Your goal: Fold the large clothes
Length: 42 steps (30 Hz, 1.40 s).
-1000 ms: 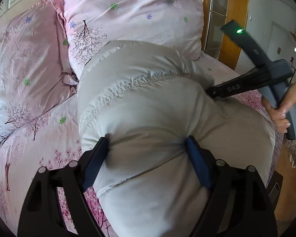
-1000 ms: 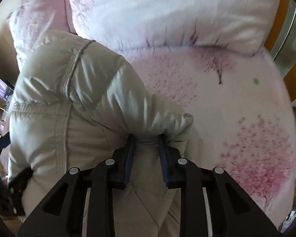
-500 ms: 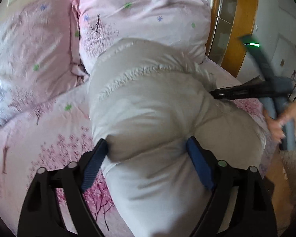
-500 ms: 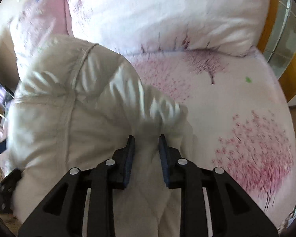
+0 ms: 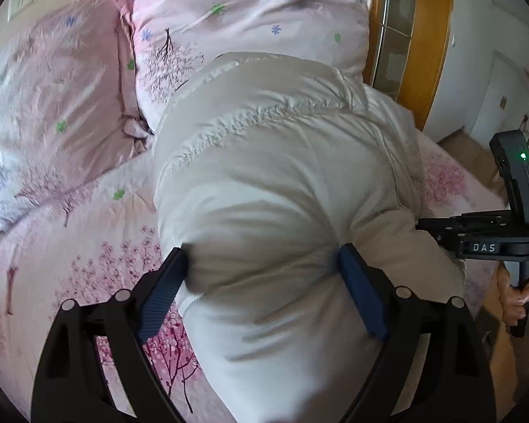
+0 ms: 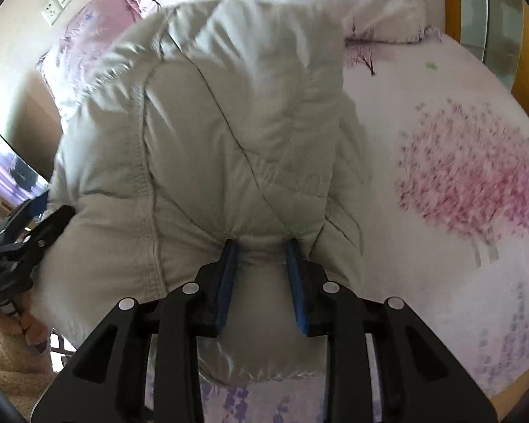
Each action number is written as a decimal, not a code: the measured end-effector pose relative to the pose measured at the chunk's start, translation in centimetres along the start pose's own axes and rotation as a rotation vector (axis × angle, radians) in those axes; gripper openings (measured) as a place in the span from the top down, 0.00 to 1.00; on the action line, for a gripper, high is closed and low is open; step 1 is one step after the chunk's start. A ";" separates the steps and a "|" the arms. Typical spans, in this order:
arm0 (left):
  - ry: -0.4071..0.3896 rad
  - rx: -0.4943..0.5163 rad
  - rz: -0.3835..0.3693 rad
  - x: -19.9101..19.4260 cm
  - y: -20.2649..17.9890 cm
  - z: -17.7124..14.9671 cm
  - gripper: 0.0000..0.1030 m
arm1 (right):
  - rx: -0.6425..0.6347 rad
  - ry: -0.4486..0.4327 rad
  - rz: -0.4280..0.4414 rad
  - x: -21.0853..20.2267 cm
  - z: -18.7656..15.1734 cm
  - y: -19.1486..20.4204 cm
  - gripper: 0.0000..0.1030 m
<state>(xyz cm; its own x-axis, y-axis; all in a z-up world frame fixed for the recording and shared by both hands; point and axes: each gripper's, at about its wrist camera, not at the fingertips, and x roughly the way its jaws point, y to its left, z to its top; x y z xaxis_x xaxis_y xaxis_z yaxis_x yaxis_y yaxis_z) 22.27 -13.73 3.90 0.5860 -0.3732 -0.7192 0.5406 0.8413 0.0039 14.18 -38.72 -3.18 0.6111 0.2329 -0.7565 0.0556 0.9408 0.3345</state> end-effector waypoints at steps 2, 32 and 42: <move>-0.003 0.008 0.010 0.2 -0.3 -0.1 0.15 | 0.021 -0.011 0.012 0.5 -0.2 -0.3 0.73; -0.030 -0.100 -0.043 -0.9 5.0 2.8 0.11 | -0.026 -0.235 0.016 -6.6 3.7 0.9 0.73; -0.028 0.003 0.033 2.1 2.9 5.1 0.10 | -0.064 0.051 -0.078 1.9 8.4 -0.7 0.73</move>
<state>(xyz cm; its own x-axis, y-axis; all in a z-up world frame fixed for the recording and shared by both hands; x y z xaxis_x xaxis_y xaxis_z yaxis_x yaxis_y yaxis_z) 28.08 -14.06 5.95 0.6197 -0.3564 -0.6993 0.5229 0.8519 0.0291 21.91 -41.02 -0.13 0.5655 0.1694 -0.8072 0.0498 0.9699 0.2385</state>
